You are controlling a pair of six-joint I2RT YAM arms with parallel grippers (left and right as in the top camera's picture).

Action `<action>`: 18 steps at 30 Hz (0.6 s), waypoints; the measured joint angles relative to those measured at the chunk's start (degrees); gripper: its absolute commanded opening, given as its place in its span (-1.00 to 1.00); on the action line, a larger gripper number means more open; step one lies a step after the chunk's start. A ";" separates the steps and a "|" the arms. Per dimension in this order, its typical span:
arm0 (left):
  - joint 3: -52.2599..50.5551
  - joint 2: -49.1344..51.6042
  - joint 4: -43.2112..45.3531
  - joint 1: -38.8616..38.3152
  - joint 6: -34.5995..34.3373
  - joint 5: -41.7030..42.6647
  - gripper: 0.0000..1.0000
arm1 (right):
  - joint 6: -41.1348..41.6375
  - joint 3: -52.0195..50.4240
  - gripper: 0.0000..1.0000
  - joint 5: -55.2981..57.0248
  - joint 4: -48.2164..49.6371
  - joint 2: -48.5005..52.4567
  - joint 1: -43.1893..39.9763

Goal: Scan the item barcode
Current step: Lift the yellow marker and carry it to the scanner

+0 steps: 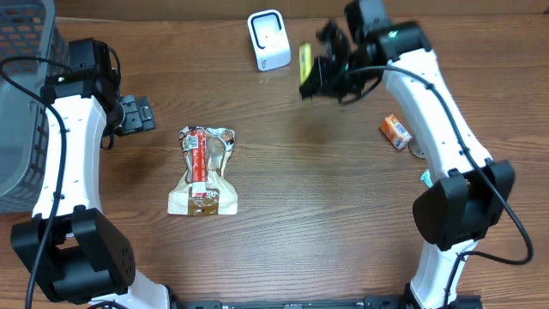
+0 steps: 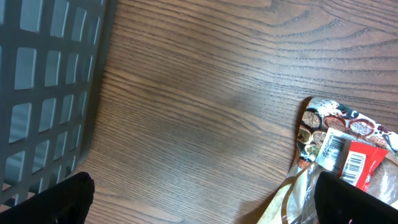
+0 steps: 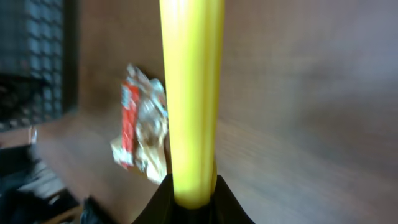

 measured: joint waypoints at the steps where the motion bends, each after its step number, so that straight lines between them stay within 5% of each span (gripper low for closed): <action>1: 0.00 0.00 0.00 0.02 0.00 0.00 1.00 | -0.57 3.26 -0.93 1.09 0.48 0.00 0.00; 18: 0.00 0.00 -0.02 0.00 0.00 0.00 1.00 | -22.62 7.39 -0.93 27.69 28.96 4.70 5.60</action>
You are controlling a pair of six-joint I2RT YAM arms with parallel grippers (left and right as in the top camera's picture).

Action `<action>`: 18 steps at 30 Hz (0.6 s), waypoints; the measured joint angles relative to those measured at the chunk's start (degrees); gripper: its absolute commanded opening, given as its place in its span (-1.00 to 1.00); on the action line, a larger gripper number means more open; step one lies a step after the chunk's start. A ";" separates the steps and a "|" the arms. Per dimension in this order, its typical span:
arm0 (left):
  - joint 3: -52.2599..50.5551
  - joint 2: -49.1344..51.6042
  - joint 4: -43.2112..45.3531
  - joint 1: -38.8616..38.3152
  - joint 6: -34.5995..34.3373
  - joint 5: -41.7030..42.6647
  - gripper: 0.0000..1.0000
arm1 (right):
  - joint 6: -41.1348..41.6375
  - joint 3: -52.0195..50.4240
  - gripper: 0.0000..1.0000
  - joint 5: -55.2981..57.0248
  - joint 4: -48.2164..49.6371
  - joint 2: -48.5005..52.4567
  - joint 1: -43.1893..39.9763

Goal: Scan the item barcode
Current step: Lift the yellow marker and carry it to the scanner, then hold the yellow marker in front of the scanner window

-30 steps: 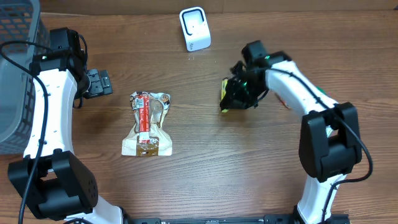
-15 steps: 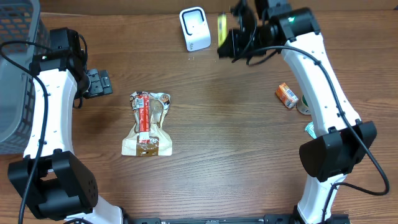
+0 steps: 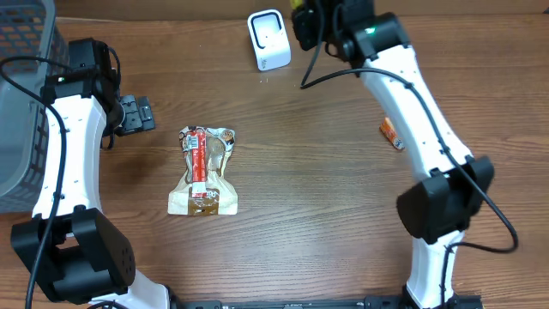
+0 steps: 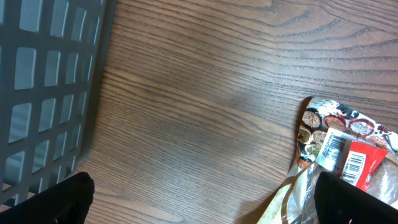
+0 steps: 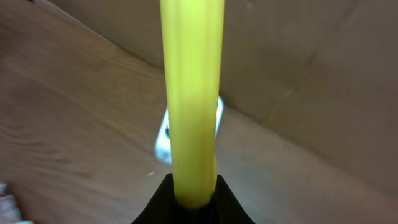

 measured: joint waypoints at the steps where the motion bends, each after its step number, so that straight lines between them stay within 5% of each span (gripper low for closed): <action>1: 0.00 0.00 0.00 0.00 -0.02 0.02 1.00 | -1.75 0.00 -0.93 1.27 1.44 0.72 0.44; 9: 0.00 0.00 0.00 0.02 0.00 0.00 1.00 | -16.52 0.00 -0.93 13.27 12.20 7.67 2.84; 18: 0.00 0.00 0.00 0.00 0.00 0.02 1.00 | -23.43 0.00 -0.93 21.68 20.76 17.03 2.86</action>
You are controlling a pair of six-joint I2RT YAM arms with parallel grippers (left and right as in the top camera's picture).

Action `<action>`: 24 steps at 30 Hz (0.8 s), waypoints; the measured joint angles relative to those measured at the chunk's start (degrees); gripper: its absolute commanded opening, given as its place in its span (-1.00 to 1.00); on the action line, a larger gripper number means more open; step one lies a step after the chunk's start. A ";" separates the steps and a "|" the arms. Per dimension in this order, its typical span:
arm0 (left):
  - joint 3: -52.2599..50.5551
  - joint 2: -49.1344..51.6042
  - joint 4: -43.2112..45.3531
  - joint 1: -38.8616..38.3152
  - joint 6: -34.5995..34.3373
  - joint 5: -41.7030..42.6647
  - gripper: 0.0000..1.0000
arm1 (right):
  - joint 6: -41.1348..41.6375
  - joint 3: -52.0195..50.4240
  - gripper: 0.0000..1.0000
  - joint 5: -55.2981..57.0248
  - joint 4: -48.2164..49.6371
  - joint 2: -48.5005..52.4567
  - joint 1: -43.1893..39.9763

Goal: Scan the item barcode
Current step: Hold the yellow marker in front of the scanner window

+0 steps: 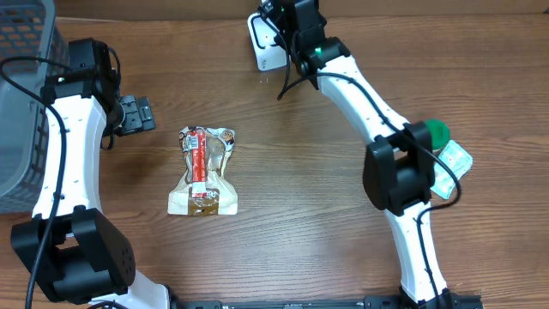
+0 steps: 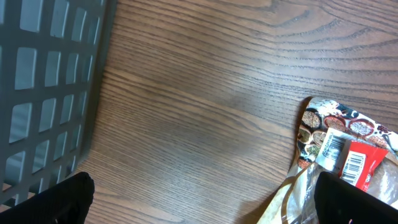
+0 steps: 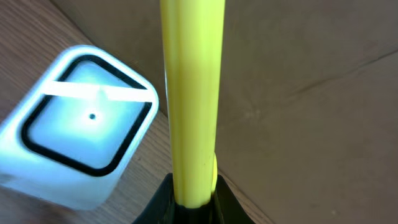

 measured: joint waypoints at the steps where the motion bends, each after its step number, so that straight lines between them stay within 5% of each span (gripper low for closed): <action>1: 0.00 0.00 0.00 0.00 -0.02 0.00 0.99 | -0.63 0.00 -0.93 0.70 0.76 0.90 0.00; 14: 0.00 0.00 0.00 0.00 0.00 -0.02 0.99 | -21.09 0.00 -0.93 8.13 10.60 9.42 1.51; 24: 0.00 0.00 0.00 0.00 0.00 -0.02 1.00 | -26.01 0.00 -0.93 9.73 11.69 9.99 2.95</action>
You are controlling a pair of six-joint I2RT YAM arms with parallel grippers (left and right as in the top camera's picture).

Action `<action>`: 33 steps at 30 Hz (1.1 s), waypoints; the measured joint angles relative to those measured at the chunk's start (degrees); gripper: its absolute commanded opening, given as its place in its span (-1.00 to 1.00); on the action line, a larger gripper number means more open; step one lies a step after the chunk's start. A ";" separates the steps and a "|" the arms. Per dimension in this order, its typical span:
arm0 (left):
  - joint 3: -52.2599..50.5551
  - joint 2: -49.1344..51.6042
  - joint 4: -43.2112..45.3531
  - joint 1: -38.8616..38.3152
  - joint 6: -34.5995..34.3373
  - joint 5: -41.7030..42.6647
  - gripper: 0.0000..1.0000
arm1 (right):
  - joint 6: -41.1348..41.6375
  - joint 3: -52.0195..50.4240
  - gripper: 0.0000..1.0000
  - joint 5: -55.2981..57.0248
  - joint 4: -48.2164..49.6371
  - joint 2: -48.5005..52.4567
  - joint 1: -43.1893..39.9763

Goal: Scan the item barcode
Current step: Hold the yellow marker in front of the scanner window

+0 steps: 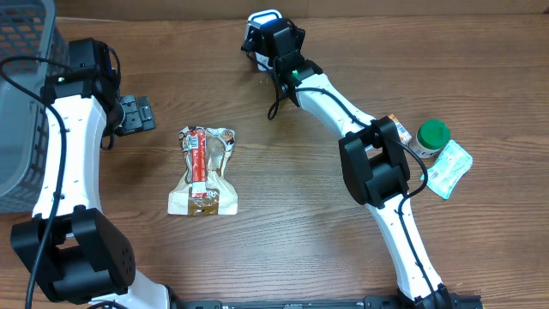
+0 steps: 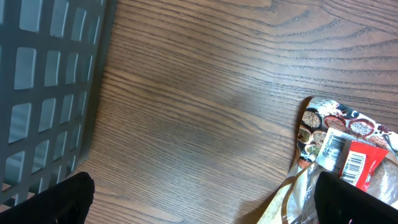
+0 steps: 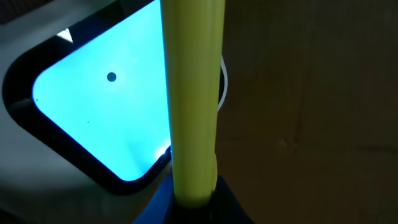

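My right gripper (image 1: 274,40) is shut on a thin yellow item (image 3: 189,99), which it holds upright close in front of the white scanner (image 1: 262,21) at the table's back edge. In the right wrist view the scanner's window (image 3: 99,99) glows bright blue just behind the item. No barcode on the item shows in any view. My left gripper (image 1: 134,114) hangs open over bare wood at the left, its dark fingertips (image 2: 62,199) spread wide. A snack bag (image 2: 342,155) with barcode labels lies by its right finger.
The snack bag (image 1: 204,170) lies left of the table's centre. A grey basket (image 1: 21,103) stands at the far left. An orange box (image 1: 396,127), a green-lidded bottle (image 1: 432,135) and a pale packet (image 1: 451,166) sit at the right, beside my right arm.
My right gripper has moved the yellow item from beside the scanner to right in front of its window, which now glows blue and fills the wrist view. The left arm has not moved.
My right gripper first held the yellow item over the table to the right of the scanner. Then it was nearer the back edge, then beside the scanner's face, and now it is against the lit window. My left gripper stayed open by the snack bag throughout.
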 measured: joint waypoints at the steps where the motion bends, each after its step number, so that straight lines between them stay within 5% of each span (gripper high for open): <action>1: 0.00 0.00 0.00 0.00 -0.02 0.00 1.00 | -0.11 0.00 -0.93 0.28 0.11 0.00 -0.07; 33: 0.00 0.00 0.00 0.00 -0.02 0.00 1.00 | 3.13 -0.37 -0.93 6.60 -0.17 0.11 -0.04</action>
